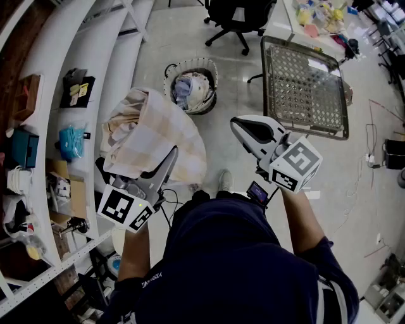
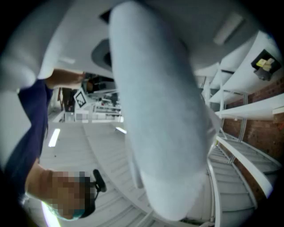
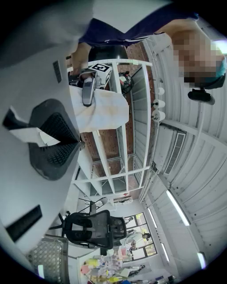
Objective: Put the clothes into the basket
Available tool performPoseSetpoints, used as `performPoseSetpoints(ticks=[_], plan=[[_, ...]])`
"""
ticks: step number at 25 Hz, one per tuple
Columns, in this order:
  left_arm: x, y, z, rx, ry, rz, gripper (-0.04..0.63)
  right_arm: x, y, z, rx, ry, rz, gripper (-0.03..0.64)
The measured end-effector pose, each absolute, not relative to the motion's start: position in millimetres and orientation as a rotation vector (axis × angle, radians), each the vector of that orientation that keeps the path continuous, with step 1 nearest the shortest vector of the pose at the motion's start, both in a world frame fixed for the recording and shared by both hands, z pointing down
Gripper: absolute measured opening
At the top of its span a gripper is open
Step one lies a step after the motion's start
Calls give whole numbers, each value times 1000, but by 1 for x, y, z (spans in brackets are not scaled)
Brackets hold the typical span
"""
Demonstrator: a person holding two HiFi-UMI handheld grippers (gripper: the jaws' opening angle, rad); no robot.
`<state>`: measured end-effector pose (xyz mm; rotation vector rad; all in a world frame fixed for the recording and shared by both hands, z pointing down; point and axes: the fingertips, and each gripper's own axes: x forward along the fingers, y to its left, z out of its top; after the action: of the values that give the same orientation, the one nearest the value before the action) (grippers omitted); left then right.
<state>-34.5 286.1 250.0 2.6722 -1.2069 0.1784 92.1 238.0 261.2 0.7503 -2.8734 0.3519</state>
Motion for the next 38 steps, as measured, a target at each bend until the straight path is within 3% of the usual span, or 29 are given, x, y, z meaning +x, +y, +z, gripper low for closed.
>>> performPoseSetpoints(ticks=[38], plan=[[18, 277, 255, 2602, -1340, 196, 133, 179, 207, 271, 755, -2899, 431, 8]])
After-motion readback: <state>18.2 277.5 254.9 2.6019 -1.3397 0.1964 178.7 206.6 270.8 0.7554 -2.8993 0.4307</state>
